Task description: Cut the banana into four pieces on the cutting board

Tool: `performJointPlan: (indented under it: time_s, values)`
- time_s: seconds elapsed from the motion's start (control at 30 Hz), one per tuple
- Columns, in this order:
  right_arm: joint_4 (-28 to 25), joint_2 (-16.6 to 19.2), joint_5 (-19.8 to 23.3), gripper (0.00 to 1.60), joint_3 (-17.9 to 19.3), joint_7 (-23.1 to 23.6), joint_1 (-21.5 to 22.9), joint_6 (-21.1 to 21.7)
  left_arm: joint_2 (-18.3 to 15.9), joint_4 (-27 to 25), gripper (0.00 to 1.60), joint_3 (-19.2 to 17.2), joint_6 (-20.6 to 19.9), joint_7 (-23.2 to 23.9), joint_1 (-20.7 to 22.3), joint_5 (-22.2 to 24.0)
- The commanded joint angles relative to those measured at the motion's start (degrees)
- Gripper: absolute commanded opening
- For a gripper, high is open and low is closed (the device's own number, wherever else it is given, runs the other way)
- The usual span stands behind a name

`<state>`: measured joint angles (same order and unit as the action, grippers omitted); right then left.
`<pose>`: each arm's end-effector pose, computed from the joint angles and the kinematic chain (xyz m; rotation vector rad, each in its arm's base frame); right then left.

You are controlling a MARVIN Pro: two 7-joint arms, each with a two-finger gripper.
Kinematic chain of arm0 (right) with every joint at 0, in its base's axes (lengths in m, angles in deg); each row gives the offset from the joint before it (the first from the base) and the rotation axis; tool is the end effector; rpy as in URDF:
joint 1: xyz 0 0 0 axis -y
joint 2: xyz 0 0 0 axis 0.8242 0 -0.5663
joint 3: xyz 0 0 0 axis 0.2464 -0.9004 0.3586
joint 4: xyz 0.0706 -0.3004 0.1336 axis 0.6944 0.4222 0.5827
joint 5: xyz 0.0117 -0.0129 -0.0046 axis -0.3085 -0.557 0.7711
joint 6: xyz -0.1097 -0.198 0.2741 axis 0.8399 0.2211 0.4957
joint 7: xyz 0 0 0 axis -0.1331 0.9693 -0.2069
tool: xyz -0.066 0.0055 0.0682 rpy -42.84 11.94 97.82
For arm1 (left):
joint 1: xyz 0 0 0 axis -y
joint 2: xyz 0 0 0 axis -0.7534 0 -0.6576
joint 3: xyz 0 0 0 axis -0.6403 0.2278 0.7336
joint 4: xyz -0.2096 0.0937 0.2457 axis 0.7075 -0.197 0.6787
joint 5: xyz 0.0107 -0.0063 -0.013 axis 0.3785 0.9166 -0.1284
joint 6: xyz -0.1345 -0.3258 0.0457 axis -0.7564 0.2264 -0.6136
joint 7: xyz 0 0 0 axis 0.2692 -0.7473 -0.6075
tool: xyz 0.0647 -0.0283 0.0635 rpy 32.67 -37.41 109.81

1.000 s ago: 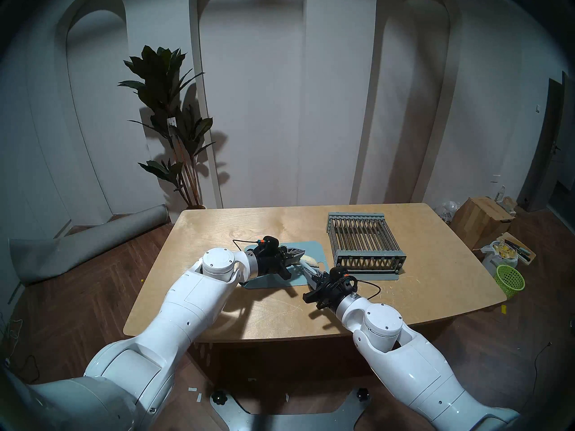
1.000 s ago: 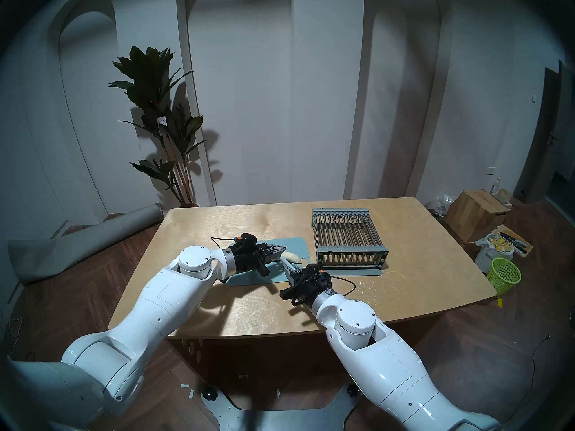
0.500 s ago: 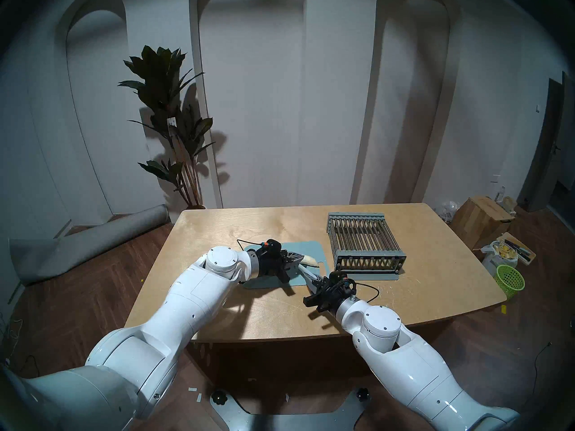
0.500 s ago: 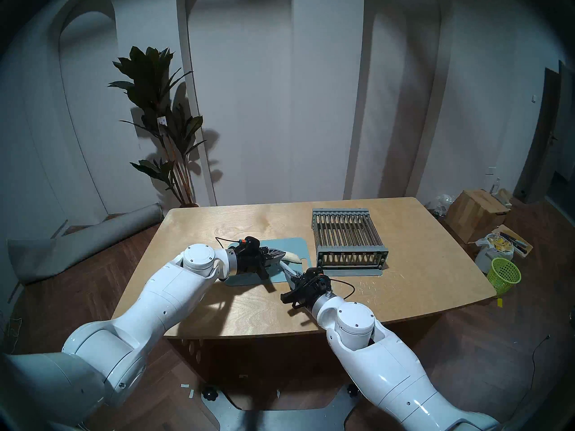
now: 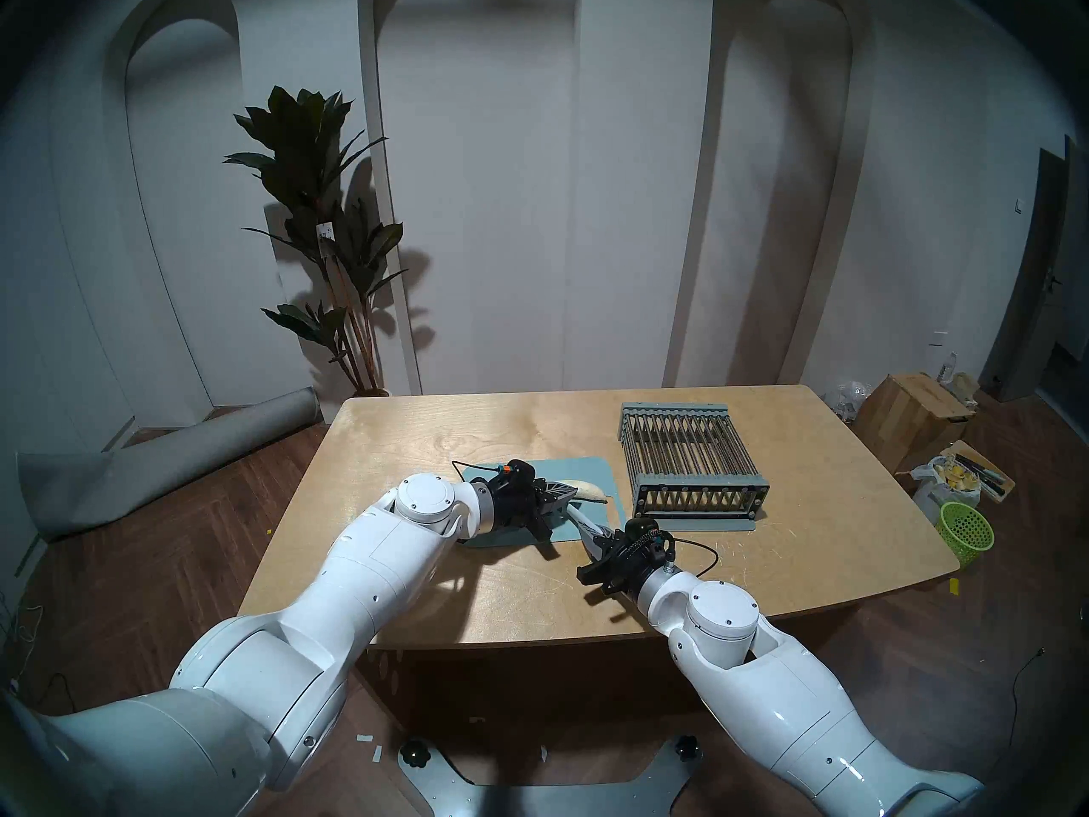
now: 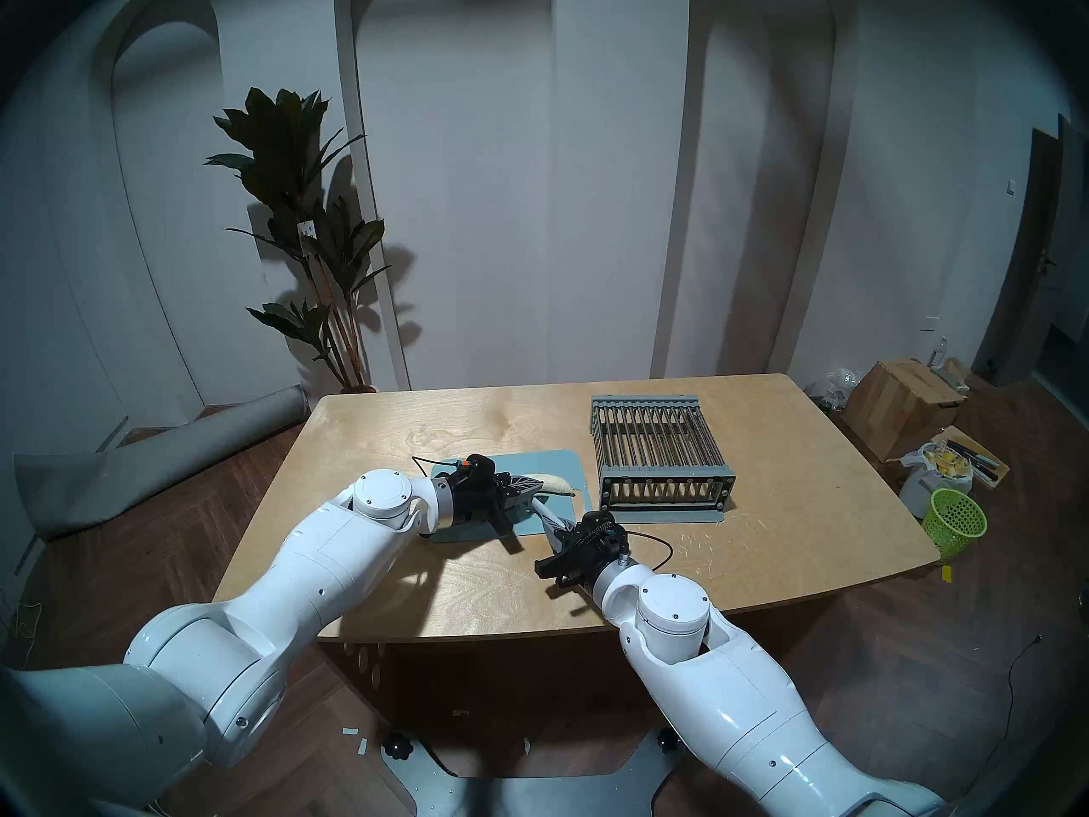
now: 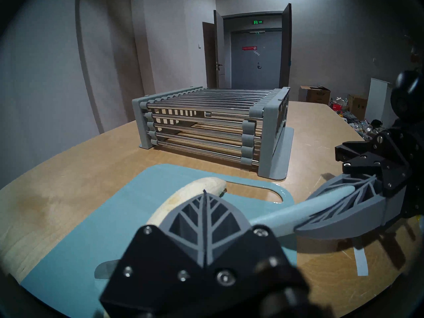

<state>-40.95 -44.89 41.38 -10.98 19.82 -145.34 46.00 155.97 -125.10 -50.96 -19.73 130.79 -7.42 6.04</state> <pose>0.4168 0.0710 -0.4305 -2.1624 -0.3880 -1.5795 0.5699 -0.0754 -0.4205 1.7990 -1.1092 1.4136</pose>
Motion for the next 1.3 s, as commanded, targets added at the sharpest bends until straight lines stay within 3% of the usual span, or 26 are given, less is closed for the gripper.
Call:
performJointPlan:
  time_s: [0.0, 0.07, 0.17, 0.4, 0.53, 0.73, 0.8, 0.93, 1.03, 1.07, 1.27]
  values:
    - [-2.77, -0.78, 0.29, 0.00, 0.43, 0.09, 1.97, -0.31, -2.39, -2.97, 0.00, -0.89, -1.14, -0.04, -0.07, 0.17]
    - [-2.92, -0.88, 0.28, 0.00, 0.31, -0.06, 2.00, -0.24, -3.10, -4.26, 0.00, -0.56, -1.09, -1.09, -0.47, -0.79]
    - [-3.25, -1.27, 1.37, 0.00, 0.53, -0.14, 1.80, 0.60, -2.99, -5.68, 0.00, -3.80, -1.70, -1.54, -0.87, 2.91]
    - [-4.07, -2.35, 6.05, 0.00, 2.18, 0.01, 1.27, 4.09, -3.82, -10.14, 0.00, -7.28, -4.13, -2.72, -1.76, 5.63]
    - [-3.90, -4.14, 11.91, 0.00, 4.26, -0.49, 0.85, 9.84, -4.52, -12.71, 0.00, -8.34, -5.13, -3.59, -2.64, 6.13]
    - [-4.71, -4.99, 13.98, 0.00, 5.52, -5.30, 0.80, 16.17, -6.24, -19.69, 0.00, -9.30, -9.15, -5.66, -6.31, 6.36]
    - [-4.79, -5.11, 14.33, 0.00, 5.70, -5.82, 0.74, 16.76, -6.04, -18.55, 0.00, -9.30, -8.60, -5.13, -5.86, 6.53]
    - [-4.84, -6.04, 19.05, 0.00, 7.35, -5.37, 0.31, 20.79, -7.11, -22.64, 0.00, -9.17, -10.36, -6.45, -8.11, 5.85]
    - [-7.25, -4.57, 15.81, 0.00, 5.59, -5.20, -0.19, 17.76, -7.25, -24.26, 0.00, -9.09, -11.09, -7.34, -8.83, 5.57]
    - [-8.78, -2.02, 9.81, 0.00, 2.75, -4.81, 0.31, 13.30, -6.95, -23.33, 0.00, -9.02, -10.36, -6.81, -8.27, 5.77]
    - [-12.42, -0.31, 7.27, 0.00, 1.24, -5.08, 0.09, 12.85, -5.80, -25.53, 0.00, -11.23, -11.12, -6.76, -8.62, 9.17]
